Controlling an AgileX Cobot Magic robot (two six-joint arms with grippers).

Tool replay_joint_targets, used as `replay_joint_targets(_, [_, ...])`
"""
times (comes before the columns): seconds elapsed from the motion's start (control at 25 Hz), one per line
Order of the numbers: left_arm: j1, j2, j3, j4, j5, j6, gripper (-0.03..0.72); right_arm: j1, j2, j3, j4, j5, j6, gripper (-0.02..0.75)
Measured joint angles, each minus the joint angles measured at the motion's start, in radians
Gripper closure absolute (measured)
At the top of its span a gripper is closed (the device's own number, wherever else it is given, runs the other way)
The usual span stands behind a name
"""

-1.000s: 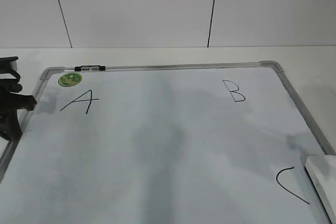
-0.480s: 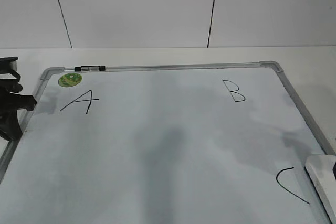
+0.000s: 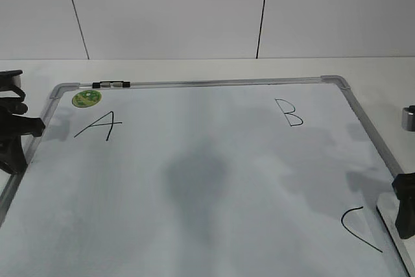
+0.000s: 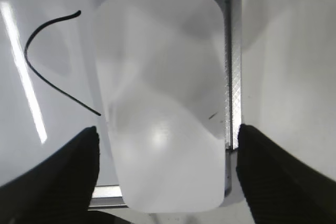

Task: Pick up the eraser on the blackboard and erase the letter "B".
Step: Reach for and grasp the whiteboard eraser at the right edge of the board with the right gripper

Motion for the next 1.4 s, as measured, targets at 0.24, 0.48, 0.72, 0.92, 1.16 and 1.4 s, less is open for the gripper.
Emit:
replay_joint_targets(0.24, [0.000, 0.000, 0.000, 0.000, 0.000, 0.000, 0.650, 0.000, 0.039, 0.000, 0.000, -0.010, 0.000, 0.117])
replay_joint_targets(0.48, [0.000, 0.000, 0.000, 0.000, 0.000, 0.000, 0.650, 0.000, 0.043, 0.000, 0.000, -0.012, 0.000, 0.133])
replay_joint_targets(0.72, [0.000, 0.000, 0.000, 0.000, 0.000, 0.000, 0.650, 0.000, 0.043, 0.000, 0.000, -0.012, 0.000, 0.162])
replay_joint_targets(0.92, [0.000, 0.000, 0.000, 0.000, 0.000, 0.000, 0.650, 0.000, 0.043, 0.000, 0.000, -0.015, 0.000, 0.165])
replay_joint_targets(1.16, [0.000, 0.000, -0.002, 0.000, 0.002, 0.000, 0.650, 0.000, 0.043, 0.000, 0.004, -0.025, 0.000, 0.165])
replay_joint_targets(1.4, [0.000, 0.000, -0.002, 0.000, 0.002, 0.000, 0.650, 0.000, 0.043, 0.000, 0.017, -0.028, 0.000, 0.141])
